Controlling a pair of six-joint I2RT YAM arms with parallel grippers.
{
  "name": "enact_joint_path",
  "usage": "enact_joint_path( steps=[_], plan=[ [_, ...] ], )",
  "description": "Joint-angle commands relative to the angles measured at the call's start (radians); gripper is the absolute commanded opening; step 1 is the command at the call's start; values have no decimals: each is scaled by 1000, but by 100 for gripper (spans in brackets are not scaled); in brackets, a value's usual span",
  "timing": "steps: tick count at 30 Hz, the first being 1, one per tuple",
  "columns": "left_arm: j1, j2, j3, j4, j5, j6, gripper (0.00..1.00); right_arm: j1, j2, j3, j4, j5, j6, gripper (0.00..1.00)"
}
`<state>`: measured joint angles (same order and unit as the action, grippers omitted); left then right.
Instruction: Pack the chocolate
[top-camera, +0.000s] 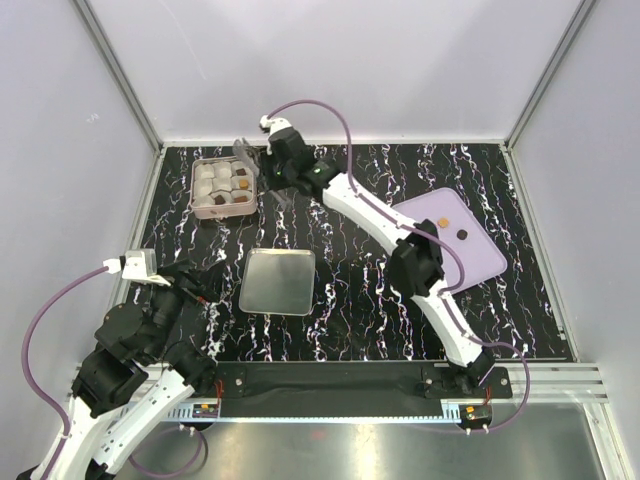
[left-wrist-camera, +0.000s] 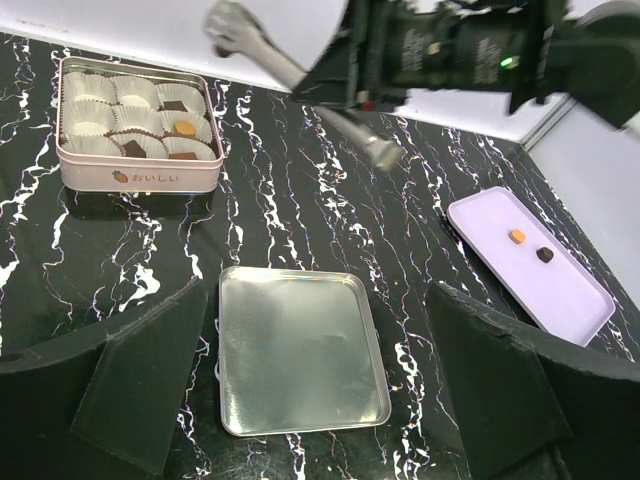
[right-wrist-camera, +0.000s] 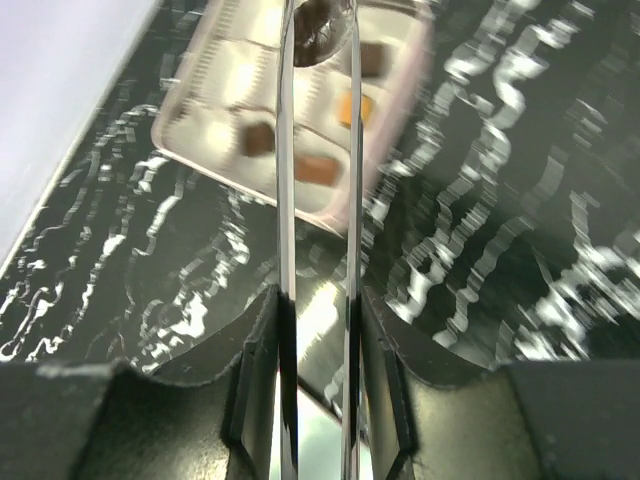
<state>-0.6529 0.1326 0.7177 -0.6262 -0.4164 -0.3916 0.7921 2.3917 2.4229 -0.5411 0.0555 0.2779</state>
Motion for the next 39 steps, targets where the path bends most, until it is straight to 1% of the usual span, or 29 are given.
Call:
enact_joint_path(
  steps=[1, 3, 8, 11, 19, 31, 32, 39],
  plan=[
    [1, -10, 3, 56, -15, 8, 99, 25, 23, 10, 263, -51, -62, 40],
    [1, -10, 3, 57, -12, 8, 99, 35, 64, 27, 319, -77, -69, 40],
    [1, -11, 2, 56, -9, 8, 99, 55, 196, 148, 334, -85, -69, 40],
    [1, -13, 3, 56, -13, 8, 99, 61, 225, 137, 365, -85, -60, 40],
    [1, -19, 2, 56, -15, 7, 99, 67, 265, 125, 398, -66, -86, 40],
    [1, -13, 2, 56, -9, 8, 99, 67, 317, 114, 386, -60, -132, 41],
    [1, -11, 2, 57, -9, 8, 99, 67, 323, 114, 385, -36, -134, 41],
    [1, -5, 2, 57, -9, 8, 99, 67, 339, 105, 401, -28, -137, 41]
  ],
)
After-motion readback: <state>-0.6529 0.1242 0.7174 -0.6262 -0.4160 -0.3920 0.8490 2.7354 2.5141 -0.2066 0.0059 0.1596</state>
